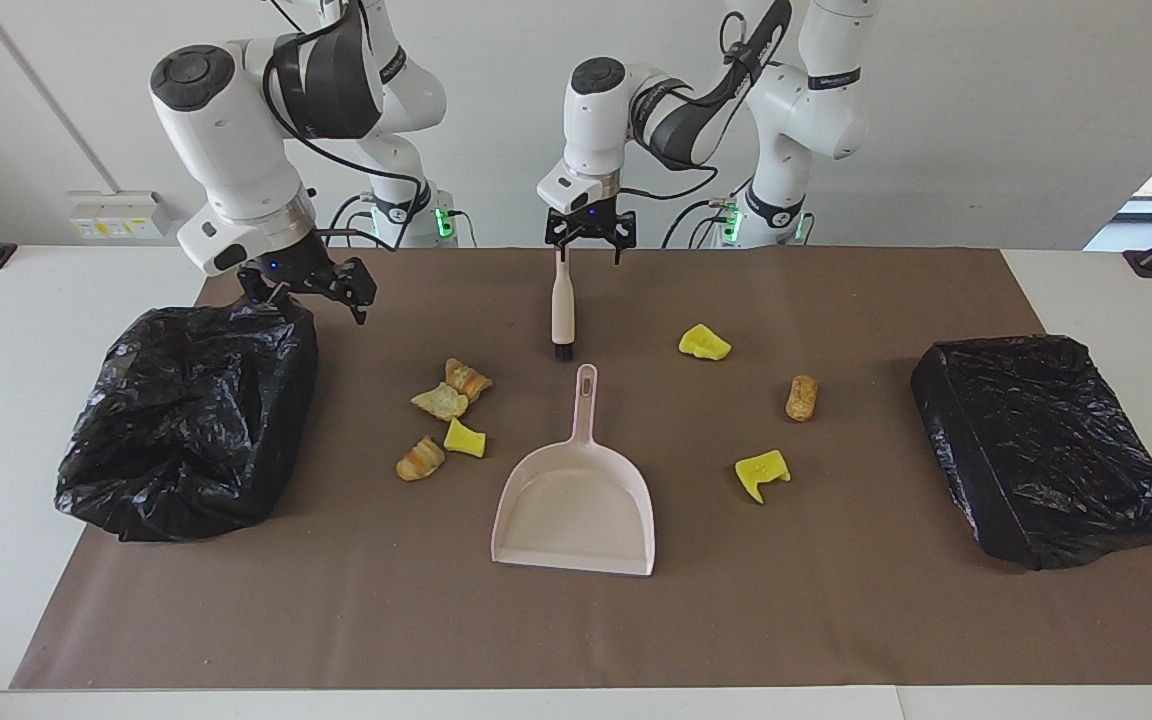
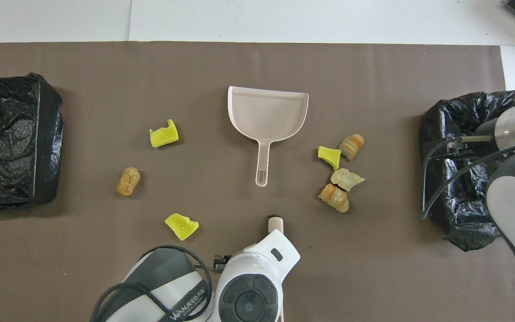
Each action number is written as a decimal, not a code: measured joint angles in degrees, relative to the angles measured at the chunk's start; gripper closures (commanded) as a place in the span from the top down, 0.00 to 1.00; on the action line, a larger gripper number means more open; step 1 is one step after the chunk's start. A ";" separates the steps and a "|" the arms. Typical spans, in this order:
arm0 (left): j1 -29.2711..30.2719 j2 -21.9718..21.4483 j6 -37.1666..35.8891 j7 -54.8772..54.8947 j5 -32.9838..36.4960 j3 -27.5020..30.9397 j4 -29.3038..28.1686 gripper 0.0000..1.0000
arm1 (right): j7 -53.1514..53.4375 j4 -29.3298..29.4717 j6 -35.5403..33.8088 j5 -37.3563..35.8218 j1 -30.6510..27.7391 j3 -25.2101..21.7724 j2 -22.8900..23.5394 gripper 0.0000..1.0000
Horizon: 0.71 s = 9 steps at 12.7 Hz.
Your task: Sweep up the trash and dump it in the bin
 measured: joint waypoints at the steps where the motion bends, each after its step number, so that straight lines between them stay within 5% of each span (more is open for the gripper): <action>1: -0.94 0.30 0.84 -0.53 -0.22 0.01 -0.38 1.00 | 0.61 -1.04 0.00 0.02 0.58 0.01 0.02 1.00; 5: -3.46 0.48 4.23 -3.35 -1.47 -0.02 -1.09 0.95 | 1.54 -3.29 0.01 0.02 1.74 0.00 0.01 1.00; 9: -5.57 1.91 4.57 -4.64 -2.41 0.03 -1.37 0.72 | 1.55 -4.92 0.49 0.02 1.73 -0.03 -0.02 1.00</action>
